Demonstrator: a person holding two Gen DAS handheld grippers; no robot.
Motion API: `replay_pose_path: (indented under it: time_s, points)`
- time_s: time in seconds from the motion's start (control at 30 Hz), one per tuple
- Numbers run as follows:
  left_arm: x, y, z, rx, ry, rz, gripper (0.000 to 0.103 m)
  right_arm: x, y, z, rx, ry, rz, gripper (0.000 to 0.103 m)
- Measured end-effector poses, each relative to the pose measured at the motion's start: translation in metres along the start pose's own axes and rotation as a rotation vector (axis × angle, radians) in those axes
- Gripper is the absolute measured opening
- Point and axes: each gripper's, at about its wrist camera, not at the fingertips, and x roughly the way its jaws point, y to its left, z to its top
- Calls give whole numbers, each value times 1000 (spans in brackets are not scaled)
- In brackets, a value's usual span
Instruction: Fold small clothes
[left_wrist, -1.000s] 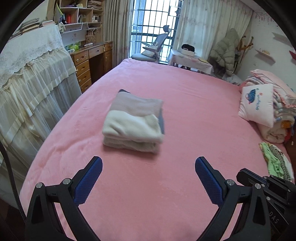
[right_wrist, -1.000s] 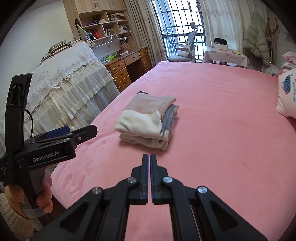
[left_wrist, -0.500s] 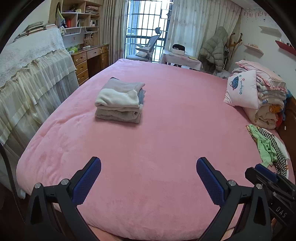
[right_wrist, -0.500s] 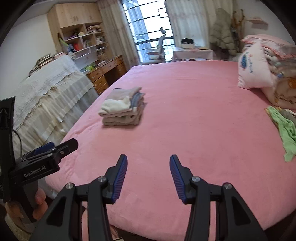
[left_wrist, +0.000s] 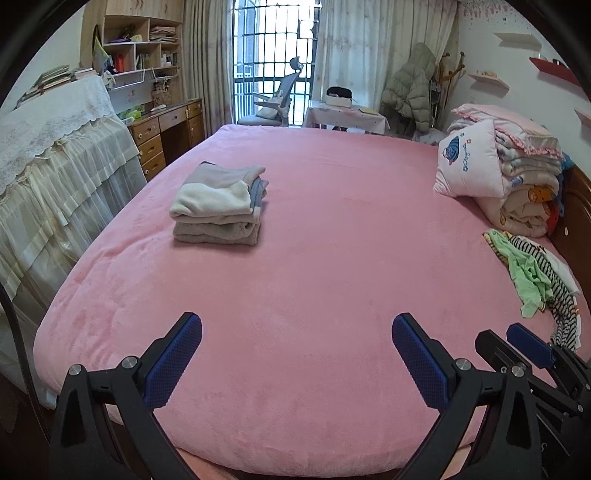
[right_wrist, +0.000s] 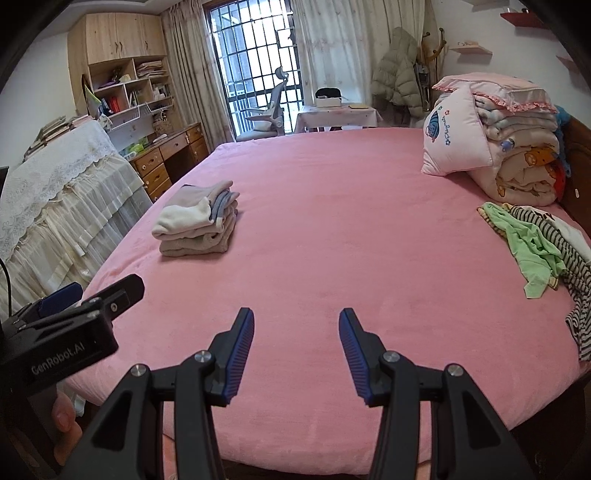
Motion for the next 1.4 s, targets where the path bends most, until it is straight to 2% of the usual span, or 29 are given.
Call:
replay_pose_path:
  time_s: [0.27,0.43,1.4]
  points:
    - [24,-4,3,12,43,-11,102,18,3,2,-11,15,-20,48]
    - [30,-3,6,16,42,-12,102,27,1,5,-9,24,-25,48]
    - [38,-5,5,42,48,-23,102,35,-4,5,-16,32,-45,48]
